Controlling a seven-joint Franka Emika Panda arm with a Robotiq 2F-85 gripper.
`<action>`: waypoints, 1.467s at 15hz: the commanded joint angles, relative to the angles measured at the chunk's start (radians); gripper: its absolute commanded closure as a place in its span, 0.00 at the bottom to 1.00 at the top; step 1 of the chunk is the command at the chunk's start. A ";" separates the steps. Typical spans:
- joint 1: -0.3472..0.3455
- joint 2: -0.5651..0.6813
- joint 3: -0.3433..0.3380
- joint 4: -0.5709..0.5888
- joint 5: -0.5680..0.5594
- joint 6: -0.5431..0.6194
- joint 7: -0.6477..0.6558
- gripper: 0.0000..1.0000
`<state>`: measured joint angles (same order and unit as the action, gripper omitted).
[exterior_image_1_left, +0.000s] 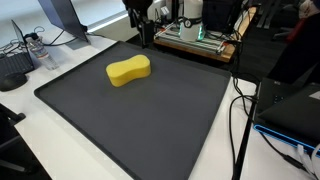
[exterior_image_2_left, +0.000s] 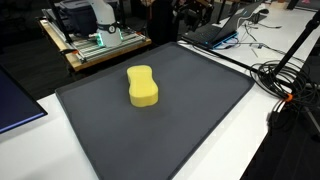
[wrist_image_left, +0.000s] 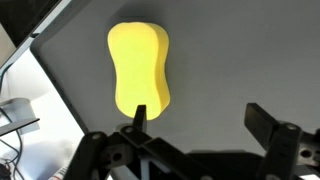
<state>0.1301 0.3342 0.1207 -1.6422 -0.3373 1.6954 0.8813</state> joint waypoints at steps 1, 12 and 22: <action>0.071 0.161 -0.077 0.231 -0.095 -0.100 0.050 0.00; 0.087 0.465 -0.216 0.717 -0.080 -0.358 0.030 0.00; 0.070 0.277 -0.109 0.356 -0.065 -0.240 -0.064 0.00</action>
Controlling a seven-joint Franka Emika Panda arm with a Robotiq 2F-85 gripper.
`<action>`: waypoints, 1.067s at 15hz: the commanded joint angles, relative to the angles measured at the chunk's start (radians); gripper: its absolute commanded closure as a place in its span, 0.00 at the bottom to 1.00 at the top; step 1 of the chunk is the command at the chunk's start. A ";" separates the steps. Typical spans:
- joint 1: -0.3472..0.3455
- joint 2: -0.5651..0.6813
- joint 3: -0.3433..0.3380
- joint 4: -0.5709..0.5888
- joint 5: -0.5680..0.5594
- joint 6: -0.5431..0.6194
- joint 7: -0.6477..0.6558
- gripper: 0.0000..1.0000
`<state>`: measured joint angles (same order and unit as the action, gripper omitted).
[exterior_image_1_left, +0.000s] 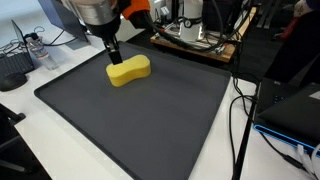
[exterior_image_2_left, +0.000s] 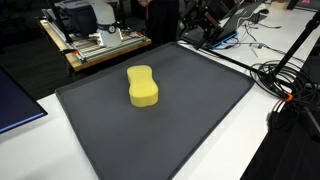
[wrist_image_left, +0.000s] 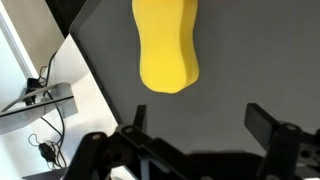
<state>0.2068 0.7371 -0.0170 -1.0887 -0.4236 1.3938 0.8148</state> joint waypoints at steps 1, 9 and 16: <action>-0.002 -0.152 0.035 -0.242 0.014 0.070 0.013 0.00; 0.009 -0.384 0.038 -0.606 0.018 0.392 -0.020 0.00; -0.024 -0.543 0.040 -0.970 0.030 0.716 -0.106 0.00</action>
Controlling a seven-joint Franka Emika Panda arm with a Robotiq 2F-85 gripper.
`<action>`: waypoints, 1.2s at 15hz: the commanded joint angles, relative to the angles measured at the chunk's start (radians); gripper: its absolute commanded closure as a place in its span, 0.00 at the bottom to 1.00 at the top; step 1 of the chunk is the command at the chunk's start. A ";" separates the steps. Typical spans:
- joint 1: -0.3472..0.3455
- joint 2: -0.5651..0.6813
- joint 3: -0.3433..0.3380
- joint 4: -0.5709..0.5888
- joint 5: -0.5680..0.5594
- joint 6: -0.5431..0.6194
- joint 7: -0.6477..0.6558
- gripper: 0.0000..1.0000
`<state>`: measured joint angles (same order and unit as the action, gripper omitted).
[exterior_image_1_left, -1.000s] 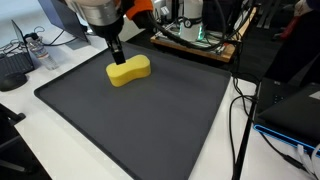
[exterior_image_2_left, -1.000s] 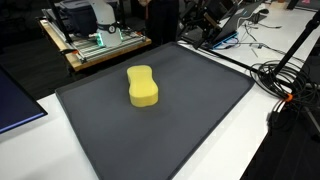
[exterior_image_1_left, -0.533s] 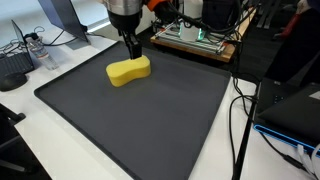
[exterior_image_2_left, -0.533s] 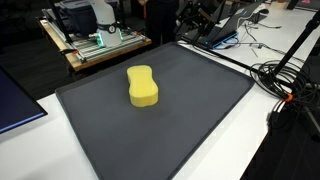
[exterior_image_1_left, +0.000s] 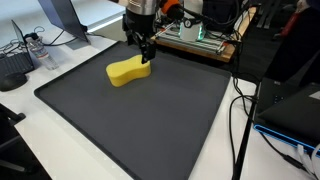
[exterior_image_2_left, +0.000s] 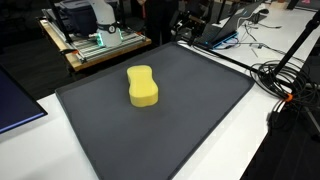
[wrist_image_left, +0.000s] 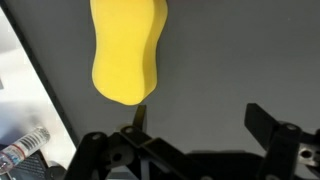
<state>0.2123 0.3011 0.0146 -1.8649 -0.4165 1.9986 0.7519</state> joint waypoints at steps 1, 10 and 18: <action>-0.040 -0.129 0.008 -0.251 0.027 0.152 -0.067 0.00; -0.173 -0.392 -0.052 -0.762 -0.021 0.439 -0.249 0.00; -0.283 -0.505 -0.042 -0.900 0.017 0.450 -0.251 0.00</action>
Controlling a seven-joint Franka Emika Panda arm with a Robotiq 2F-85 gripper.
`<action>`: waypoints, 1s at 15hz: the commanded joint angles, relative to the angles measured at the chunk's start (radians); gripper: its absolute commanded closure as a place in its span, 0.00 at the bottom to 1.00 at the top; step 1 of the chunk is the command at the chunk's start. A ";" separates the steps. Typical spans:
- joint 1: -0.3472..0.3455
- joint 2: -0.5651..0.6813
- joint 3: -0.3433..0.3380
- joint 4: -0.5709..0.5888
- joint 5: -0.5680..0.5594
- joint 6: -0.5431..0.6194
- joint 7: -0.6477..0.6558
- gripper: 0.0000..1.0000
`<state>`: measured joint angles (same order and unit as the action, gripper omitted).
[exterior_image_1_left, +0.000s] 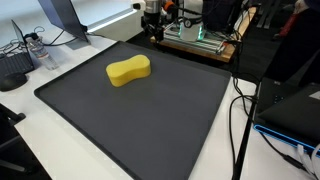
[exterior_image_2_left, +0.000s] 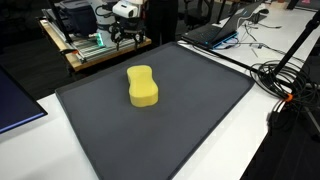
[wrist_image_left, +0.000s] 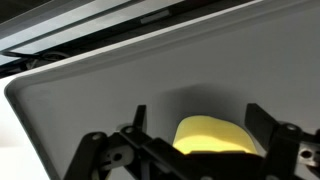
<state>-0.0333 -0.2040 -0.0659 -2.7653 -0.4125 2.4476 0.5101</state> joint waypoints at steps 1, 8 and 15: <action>-0.038 -0.006 0.040 -0.002 0.014 0.001 -0.010 0.00; 0.026 0.068 -0.168 0.024 0.354 0.154 -0.383 0.00; 0.038 0.149 -0.344 0.144 0.906 0.058 -0.897 0.00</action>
<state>0.0721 -0.1280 -0.4098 -2.7062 0.3143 2.5829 -0.2254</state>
